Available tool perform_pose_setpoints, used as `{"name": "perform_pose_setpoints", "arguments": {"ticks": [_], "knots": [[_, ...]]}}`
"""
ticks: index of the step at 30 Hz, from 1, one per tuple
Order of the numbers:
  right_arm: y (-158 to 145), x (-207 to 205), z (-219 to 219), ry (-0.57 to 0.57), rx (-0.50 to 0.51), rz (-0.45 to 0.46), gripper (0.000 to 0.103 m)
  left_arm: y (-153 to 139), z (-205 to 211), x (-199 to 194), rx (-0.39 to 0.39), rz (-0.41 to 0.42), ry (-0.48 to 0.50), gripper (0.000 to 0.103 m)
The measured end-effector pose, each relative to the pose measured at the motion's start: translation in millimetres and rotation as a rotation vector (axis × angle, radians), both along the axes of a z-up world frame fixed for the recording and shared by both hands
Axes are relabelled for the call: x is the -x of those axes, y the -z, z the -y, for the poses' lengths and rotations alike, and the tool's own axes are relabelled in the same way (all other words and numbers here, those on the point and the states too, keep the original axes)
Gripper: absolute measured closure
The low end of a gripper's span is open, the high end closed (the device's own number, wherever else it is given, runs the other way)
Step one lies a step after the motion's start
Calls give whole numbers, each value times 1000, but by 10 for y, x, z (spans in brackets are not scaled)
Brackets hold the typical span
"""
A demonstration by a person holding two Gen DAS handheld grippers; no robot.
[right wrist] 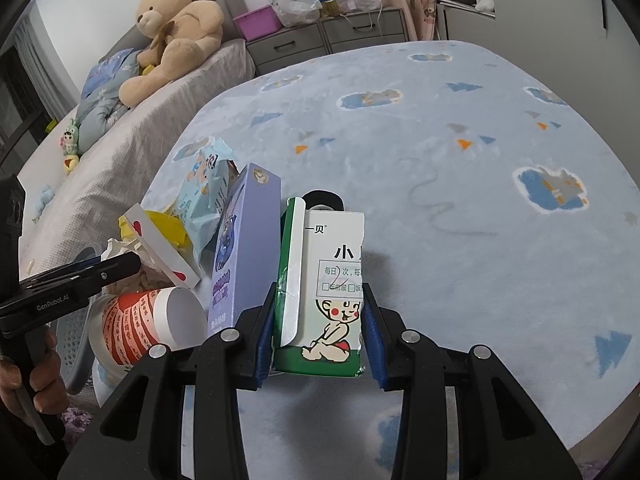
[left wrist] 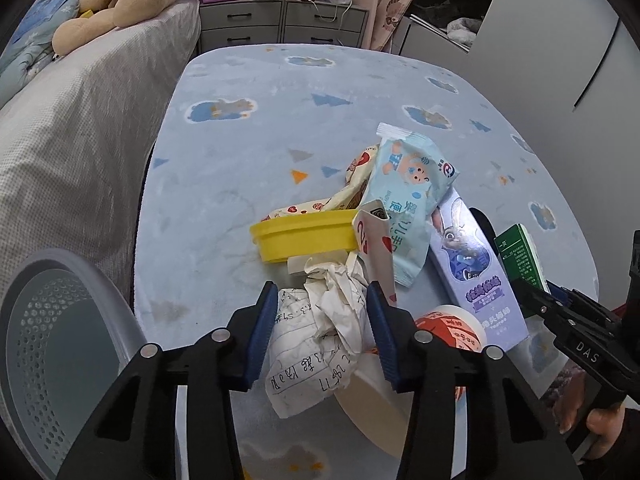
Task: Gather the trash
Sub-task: 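Grasp the crumpled white paper with the left tool while right holds the box, then carry paper and box over the wastebasket and open both tools to drop them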
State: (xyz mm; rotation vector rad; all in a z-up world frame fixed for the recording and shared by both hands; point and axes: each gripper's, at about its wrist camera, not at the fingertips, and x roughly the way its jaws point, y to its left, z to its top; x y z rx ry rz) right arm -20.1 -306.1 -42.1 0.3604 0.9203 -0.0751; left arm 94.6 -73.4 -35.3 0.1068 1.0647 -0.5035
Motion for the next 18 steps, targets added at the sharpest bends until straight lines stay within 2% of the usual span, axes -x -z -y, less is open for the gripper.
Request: {"name": "perform_pose_setpoints", "arguments": {"ticks": [12,18], "knots": [[-41,44,-43,-9,12,28,66,-285,-238,169,40,107,-53,59],[-141,71,-132,-18,32,56,66,-469,-507,262,67,168,-109,59]]}}
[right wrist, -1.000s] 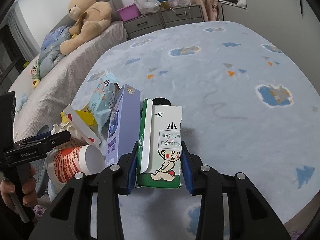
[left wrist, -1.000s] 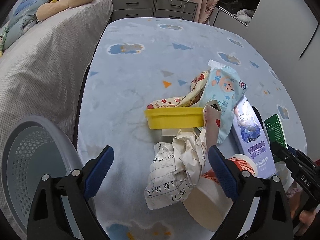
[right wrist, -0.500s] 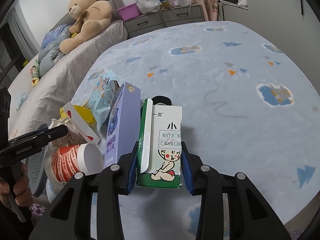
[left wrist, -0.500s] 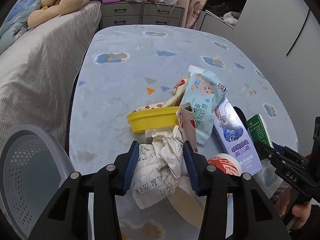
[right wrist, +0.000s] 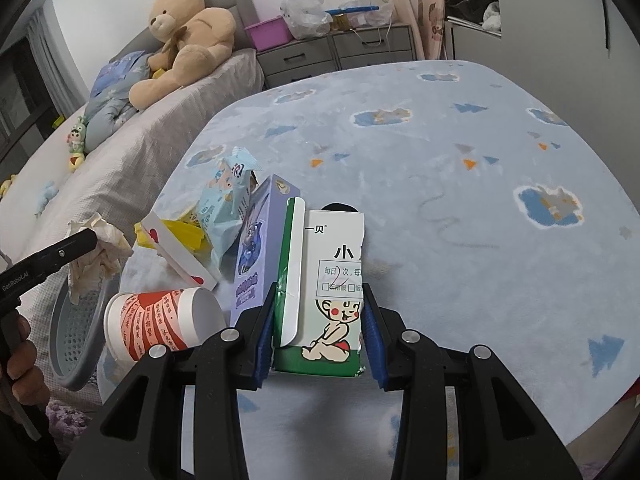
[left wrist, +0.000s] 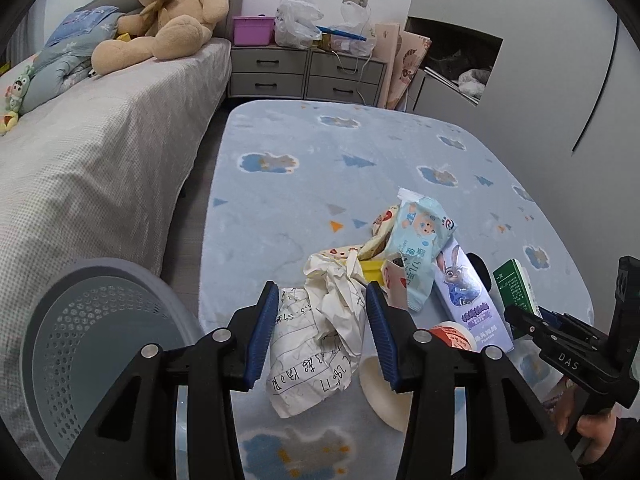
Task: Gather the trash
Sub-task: 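Carry paper and box over the wastebasket and open both tools to drop them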
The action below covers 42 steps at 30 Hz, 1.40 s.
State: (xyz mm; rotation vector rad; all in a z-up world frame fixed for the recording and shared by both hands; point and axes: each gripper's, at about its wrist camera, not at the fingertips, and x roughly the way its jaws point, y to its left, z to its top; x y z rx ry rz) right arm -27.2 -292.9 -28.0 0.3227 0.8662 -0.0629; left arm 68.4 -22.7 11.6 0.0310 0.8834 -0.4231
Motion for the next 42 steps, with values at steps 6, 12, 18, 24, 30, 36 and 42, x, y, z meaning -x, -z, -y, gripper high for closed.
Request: {"name": "perform_pose_setpoints", "arguments": {"ticks": [6,12,18,24,30,36,42], "knots": [[-196,9,-175,-31,2,47,66,-107,-412,128,14,45,-99,59],[-435,-27,-530,-104,19,100,65,-127,-847,282,-2,73,-203,59],[-457,-136,-1024,-218,7,103,65,-90,-1182,423,-29,90,-294,59],[-453,-277,-1571,-337,-9,105,65,-28,-1509,573,-53,96,-390,59],[-431,-437,-2076,-455,-21,100,65,57,-1782,627,-74,80,-482,59],[-355,-604,-2445,-551,-27,80,65,148,-1917,574,-121,62,-523,59],[-234,-742,-2673,-617,-43,50,65,246,-1985,495,-145,38,-537,59]]}}
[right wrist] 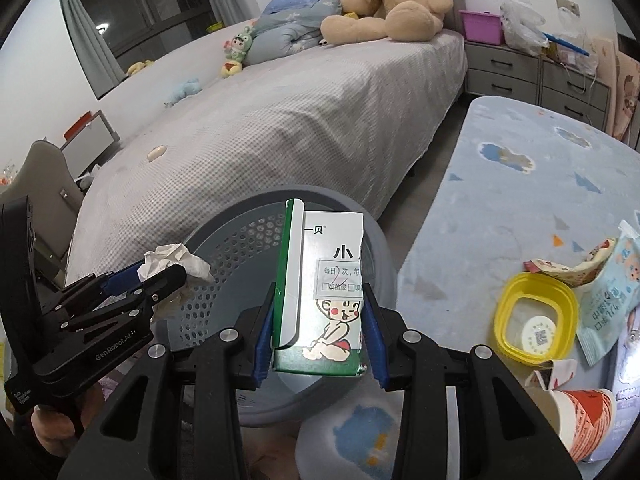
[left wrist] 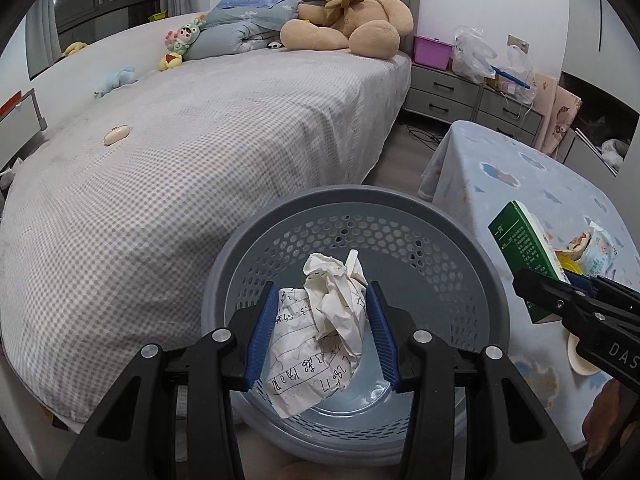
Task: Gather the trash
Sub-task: 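Carry paper and box over the wastebasket and open both tools to drop them, then move both tools back from the wastebasket toward the red-white paper cup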
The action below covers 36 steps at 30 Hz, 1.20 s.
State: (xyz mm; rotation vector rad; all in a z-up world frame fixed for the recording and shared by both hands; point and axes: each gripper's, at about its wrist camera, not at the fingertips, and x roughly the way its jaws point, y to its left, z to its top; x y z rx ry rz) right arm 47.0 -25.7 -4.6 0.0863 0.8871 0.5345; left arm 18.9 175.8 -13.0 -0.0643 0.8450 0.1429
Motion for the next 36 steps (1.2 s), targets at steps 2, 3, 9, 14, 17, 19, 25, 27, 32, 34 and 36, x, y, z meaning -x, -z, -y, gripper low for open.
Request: {"name": "perform_pose_setpoints", "arguments": {"ticks": [2,3,9,14,17,19,25,27,32,34,36], "knots": [[29,-34,-51,-15,3,-3,64,21,-26,-26,-1,-4,-13,59],[45,-50,-82,-24,2,-5,64,29,-37,-33,-2,-5,-19,59],[76,-96,-176,-54,0,-4,62,37,-36,-77,0,-6,-35,59],[58,-82,-181,-63,-8,12,55,48,-54,-97,-1,-9,-57,45],[36,-74,-174,-59,-13,24,51,33,-77,-80,2,2,-70,38],[28,-73,-179,-58,-14,29,50,33,-88,-70,2,3,-74,36],[29,-63,-200,-60,-10,30,49,28,-110,-47,4,3,-85,35],[32,-59,-204,-61,-9,29,49,26,-118,-49,7,4,-88,35],[33,-53,-203,-60,-9,30,48,12,-128,-26,6,8,-94,33],[33,-55,-203,-60,-9,30,48,9,-133,-19,8,10,-96,32],[35,-53,-201,-58,-8,31,47,4,-131,-15,7,12,-97,32]]}}
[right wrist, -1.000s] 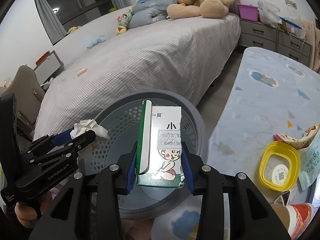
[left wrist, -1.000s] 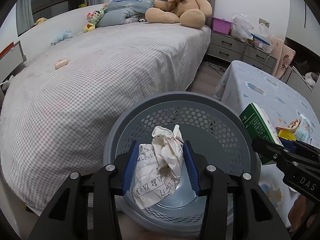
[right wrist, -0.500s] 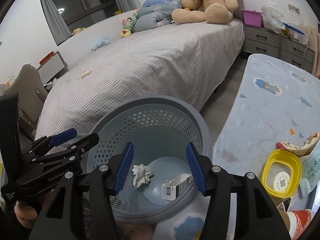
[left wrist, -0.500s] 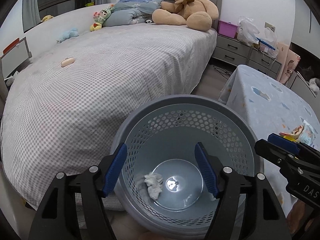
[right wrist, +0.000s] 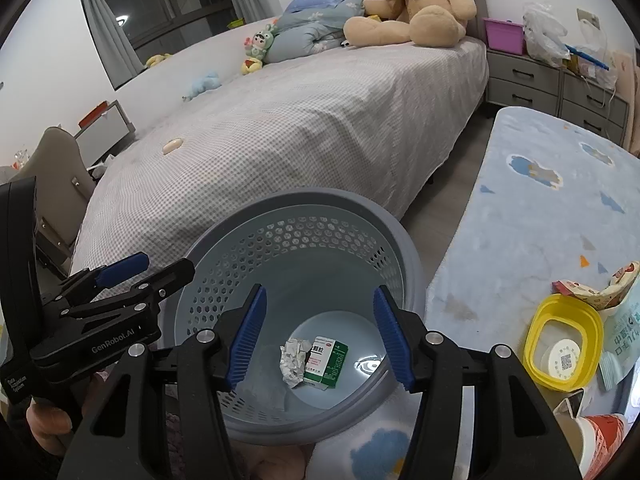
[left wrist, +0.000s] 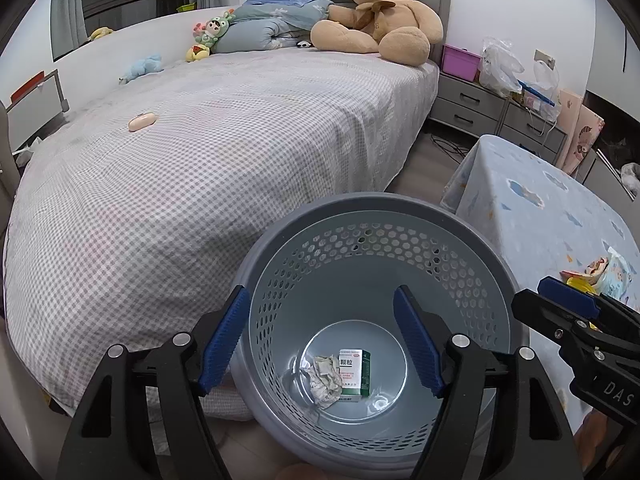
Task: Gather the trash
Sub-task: 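Move both tools back from the wastebasket toward the red-white paper cup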
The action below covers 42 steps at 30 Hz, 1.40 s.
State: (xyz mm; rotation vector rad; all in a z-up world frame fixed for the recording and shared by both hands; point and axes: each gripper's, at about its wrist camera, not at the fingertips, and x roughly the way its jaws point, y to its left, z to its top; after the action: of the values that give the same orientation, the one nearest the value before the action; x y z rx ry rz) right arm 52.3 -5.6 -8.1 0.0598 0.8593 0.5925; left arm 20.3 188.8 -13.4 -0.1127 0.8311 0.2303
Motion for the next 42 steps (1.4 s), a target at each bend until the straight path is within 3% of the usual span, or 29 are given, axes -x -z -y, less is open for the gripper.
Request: {"name": "perform_pose_setpoints", "arguments": {"ticks": [27,42], "knots": [[-6,324,307,71,25,11,35,-87,135,24,-19,28,23,25],[-65,770,952,214,48,8,34,-142,593,57,5,57,147,25]]}}
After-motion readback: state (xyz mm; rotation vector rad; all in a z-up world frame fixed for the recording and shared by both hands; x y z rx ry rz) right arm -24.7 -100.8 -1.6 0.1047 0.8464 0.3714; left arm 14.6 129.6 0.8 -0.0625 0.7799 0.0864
